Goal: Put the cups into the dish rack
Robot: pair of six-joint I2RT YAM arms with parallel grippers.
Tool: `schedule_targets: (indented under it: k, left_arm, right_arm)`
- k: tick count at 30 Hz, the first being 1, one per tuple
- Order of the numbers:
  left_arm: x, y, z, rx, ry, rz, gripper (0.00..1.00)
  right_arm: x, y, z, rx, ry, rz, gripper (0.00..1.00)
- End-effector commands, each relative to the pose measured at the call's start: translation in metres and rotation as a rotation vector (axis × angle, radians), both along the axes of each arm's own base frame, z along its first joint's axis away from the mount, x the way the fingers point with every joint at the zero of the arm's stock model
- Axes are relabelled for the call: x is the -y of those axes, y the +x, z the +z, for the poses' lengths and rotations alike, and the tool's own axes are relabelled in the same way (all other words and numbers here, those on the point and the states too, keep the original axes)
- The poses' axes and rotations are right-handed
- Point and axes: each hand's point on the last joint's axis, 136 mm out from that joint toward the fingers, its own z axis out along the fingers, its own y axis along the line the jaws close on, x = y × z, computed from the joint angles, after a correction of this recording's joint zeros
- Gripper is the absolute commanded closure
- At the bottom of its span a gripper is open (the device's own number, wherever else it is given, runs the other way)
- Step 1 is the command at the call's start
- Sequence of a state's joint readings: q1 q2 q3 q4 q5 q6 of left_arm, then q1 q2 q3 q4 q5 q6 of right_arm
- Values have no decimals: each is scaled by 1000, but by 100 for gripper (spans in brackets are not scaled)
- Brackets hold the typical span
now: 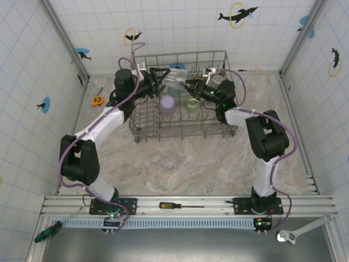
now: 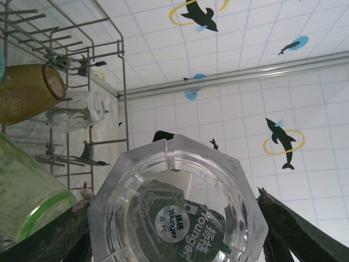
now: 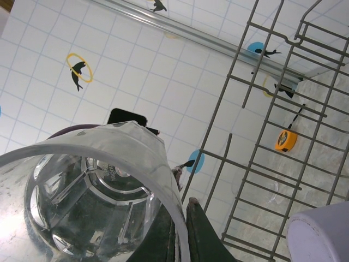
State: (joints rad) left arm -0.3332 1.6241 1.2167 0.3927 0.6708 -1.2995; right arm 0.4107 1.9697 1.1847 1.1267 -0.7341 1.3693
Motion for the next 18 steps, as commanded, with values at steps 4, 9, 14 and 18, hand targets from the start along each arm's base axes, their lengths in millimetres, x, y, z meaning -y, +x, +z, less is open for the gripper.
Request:
schedule_targets:
  k: [4,9,14,18]
  left_arm:
    - [9,-5,3,82,27,-48,66]
    - [9,-5,3,98,37,-42,100]
    - [5,-6,11,140,53,-24,100]
    - [1,-5,21,189,84,5,100]
  right_arm:
    - [-10,-3,25,73,41,29,100]
    - [-14,-6,25,72,42,43,100]
    - [-13,-7,27,65,45,49,93]
    - [-12,-9,30,60,50,54,80]
